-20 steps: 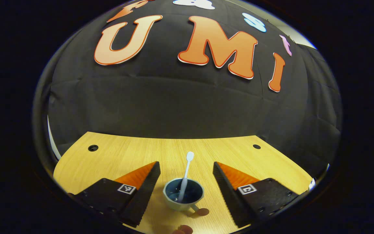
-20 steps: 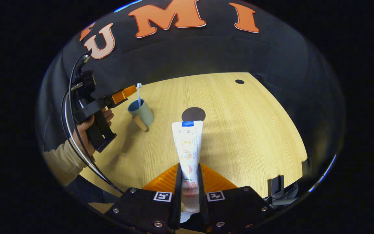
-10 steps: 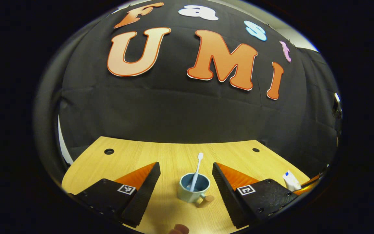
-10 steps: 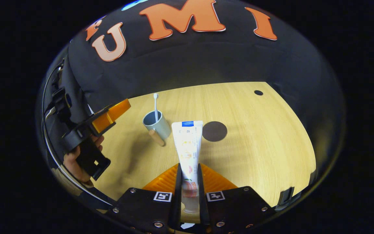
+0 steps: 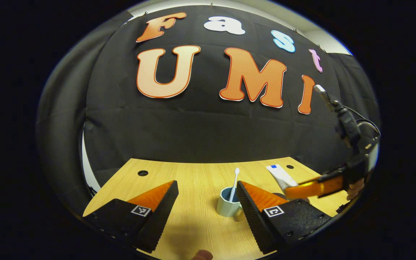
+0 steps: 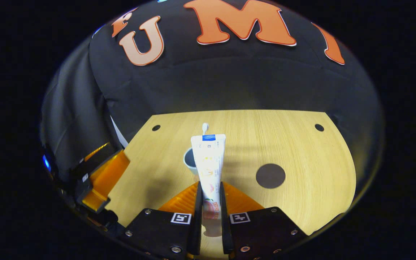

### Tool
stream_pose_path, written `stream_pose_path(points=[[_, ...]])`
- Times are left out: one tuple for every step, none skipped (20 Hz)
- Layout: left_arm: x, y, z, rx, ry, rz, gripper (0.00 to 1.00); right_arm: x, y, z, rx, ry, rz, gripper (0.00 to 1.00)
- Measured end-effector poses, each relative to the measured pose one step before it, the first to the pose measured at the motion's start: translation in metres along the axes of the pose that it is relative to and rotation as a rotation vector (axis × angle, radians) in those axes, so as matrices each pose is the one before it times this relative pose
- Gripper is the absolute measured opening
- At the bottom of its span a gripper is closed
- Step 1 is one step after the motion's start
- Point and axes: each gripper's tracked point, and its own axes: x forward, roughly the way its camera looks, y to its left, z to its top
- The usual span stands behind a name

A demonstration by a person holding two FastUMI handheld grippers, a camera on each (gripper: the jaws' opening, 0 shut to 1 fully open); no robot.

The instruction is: Put the toothbrush and toothpaste on the desktop into the cup, then pick up the cup and place it on the coaster on the desktop.

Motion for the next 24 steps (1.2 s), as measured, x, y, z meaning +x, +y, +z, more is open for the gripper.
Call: stream_pose_path(points=[[-0.00379, 0.00247, 0.00182, -0.00219, -0.00904, 0.00734, 0.97, 0.00797, 0.00378, 0.01170, 0.01020, -0.01737, 0.00340, 0.24], [-0.00457, 0.00329, 0.00371, -0.00449, -0.00519, 0.00510, 0.97, 0.01043, 0.00319, 0.01271, 0.01575, -0.01921, 0.00644, 0.24], [-0.00487, 0.00129, 0.00171, -0.00795, -0.00227, 0.00703, 0.95, 0.01100, 0.00410, 0.01141, 0.01388, -0.01656, 0.00436, 0.24], [-0.00272, 0.00266, 0.00258, -0.01164, 0.00549, 0.00758, 0.95, 0.01017, 0.00309, 0.00968, 0.00877, -0.01820, -0.00629, 0.24], [-0.00110, 0.00282, 0.00044, -0.01252, 0.00635, 0.00396, 0.97, 0.00804, 0.00109, 0.00854, -0.00055, -0.02300, -0.01371, 0.24], [-0.00054, 0.00273, 0.00237, -0.00856, 0.00289, 0.00355, 0.97, 0.01029, 0.00206, 0.00758, -0.00267, -0.02390, -0.00598, 0.24], [0.00061, 0.00438, 0.00193, -0.00146, 0.00161, 0.00933, 0.97, 0.00974, 0.00302, 0.00454, -0.00199, -0.01856, 0.00042, 0.24], [0.00022, 0.00568, 0.00187, 0.00346, 0.00410, 0.01060, 0.97, 0.00869, 0.00345, 0.00060, -0.00125, -0.00665, -0.00142, 0.24], [0.00064, 0.00551, 0.00080, 0.00492, 0.00197, 0.00803, 0.97, 0.00897, 0.00083, -0.00147, 0.00690, -0.00087, -0.00293, 0.24], [0.00172, 0.00448, 0.00052, 0.00297, 0.00357, 0.00679, 0.97, 0.00730, 0.00051, -0.00269, 0.01460, 0.00223, -0.00606, 0.24], [0.00154, 0.00496, -0.00068, 0.00101, 0.00522, 0.00832, 0.97, 0.00589, -0.00054, -0.00230, 0.01761, 0.00240, -0.00869, 0.24], [0.00290, 0.00407, -0.00084, -0.00249, 0.00746, 0.00725, 0.97, 0.00556, -0.00087, -0.00107, 0.01716, -0.00460, -0.00887, 0.24], [0.00211, 0.00237, -0.00425, -0.00574, 0.00612, 0.00442, 0.97, 0.00461, -0.00067, 0.00106, 0.01231, -0.00922, -0.00708, 0.24], [0.00257, 0.00291, -0.00212, -0.00695, 0.00685, 0.00842, 0.97, 0.00560, 0.00019, 0.00063, 0.00624, -0.00741, -0.00213, 0.24], [0.00324, 0.00313, -0.00361, -0.00983, 0.01120, 0.00873, 0.97, 0.00437, 0.00179, -0.00022, 0.00247, -0.00045, 0.00519, 0.24], [0.00318, 0.00090, -0.00309, -0.00935, 0.01122, 0.00685, 0.97, 0.00301, 0.00221, -0.00136, 0.00483, 0.00381, 0.00530, 0.24], [0.00234, -0.00078, -0.00301, -0.00908, 0.00574, 0.00177, 0.97, 0.00278, 0.00191, -0.00228, -0.00074, 0.00495, 0.00869, 0.24], [0.00242, -0.00151, -0.00091, -0.00468, 0.00165, -0.00302, 0.97, 0.00245, 0.00265, -0.00136, -0.00412, 0.00405, 0.00801, 0.24], [0.00186, -0.00073, -0.00099, 0.00327, 0.00132, 0.00016, 0.97, 0.00123, 0.00002, -0.00167, -0.00894, 0.00019, -0.00357, 0.27], [0.00189, 0.00056, -0.00153, 0.00687, 0.00532, 0.00153, 0.97, 0.00083, -0.00049, -0.00265, -0.00205, 0.00266, 0.00259, 0.27], [0.00264, -0.00173, -0.00264, 0.00238, 0.00162, -0.00012, 0.97, 0.00253, 0.00246, -0.00351, -0.00606, 0.00510, 0.00839, 0.26], [0.00249, -0.00115, -0.00227, -0.00372, 0.00815, -0.00318, 0.97, 0.00095, -0.00053, -0.00547, -0.01588, 0.01335, -0.00904, 0.26], [0.00164, -0.00196, -0.00345, -0.00417, 0.00831, -0.00106, 0.97, 0.00027, -0.00127, -0.00615, -0.00199, 0.01088, -0.00338, 0.26], [0.00103, -0.00153, -0.00246, -0.00206, 0.00502, -0.00232, 0.97, 0.00054, -0.00049, -0.00520, 0.00650, 0.00970, 0.00157, 0.27]])
